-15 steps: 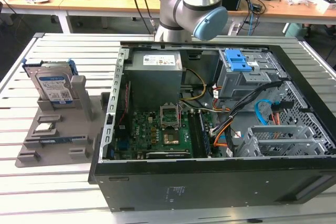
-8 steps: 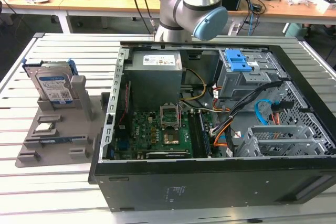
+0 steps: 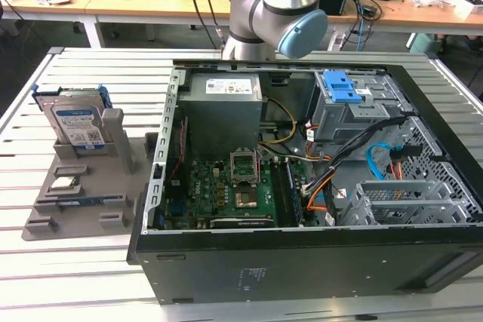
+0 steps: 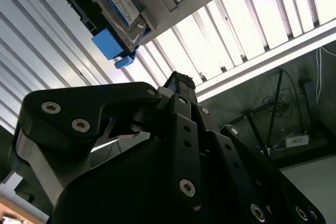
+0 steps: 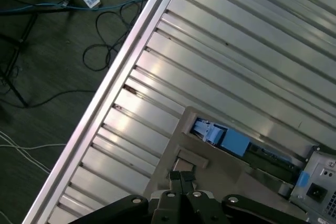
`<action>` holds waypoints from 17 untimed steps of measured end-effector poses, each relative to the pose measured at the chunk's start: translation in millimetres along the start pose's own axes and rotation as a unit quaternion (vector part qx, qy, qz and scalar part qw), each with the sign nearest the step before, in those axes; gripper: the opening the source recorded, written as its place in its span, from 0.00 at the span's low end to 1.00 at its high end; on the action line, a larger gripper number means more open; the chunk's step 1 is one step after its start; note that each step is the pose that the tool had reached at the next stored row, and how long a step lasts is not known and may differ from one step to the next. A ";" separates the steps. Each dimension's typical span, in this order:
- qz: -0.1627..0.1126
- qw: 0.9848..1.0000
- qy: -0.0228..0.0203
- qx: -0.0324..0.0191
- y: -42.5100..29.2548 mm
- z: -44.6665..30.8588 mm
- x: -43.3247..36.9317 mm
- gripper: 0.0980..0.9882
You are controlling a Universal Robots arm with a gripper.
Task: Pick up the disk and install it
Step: 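Pick up the disk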
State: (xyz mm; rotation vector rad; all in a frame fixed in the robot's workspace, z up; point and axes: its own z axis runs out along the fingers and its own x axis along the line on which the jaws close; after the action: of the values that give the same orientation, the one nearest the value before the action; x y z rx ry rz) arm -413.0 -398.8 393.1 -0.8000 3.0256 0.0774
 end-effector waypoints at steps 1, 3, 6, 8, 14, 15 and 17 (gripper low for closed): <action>-0.007 1.000 0.000 0.000 0.0 0.0 0.0 0.01; -0.022 1.000 0.001 0.000 0.0 0.0 0.0 0.01; -0.039 0.999 0.002 -0.001 0.0 0.0 0.0 0.01; -0.056 0.998 0.003 -0.001 0.0 0.0 0.0 0.01; -0.096 0.995 0.004 -0.002 0.0 0.0 0.0 0.01; -0.100 0.995 0.005 -0.002 0.0 0.0 0.0 0.01; -0.114 0.993 0.005 -0.003 0.0 0.0 0.0 0.01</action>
State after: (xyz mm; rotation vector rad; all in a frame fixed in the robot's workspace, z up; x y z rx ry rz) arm -413.0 -398.8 393.1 -1.1419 2.9199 0.0790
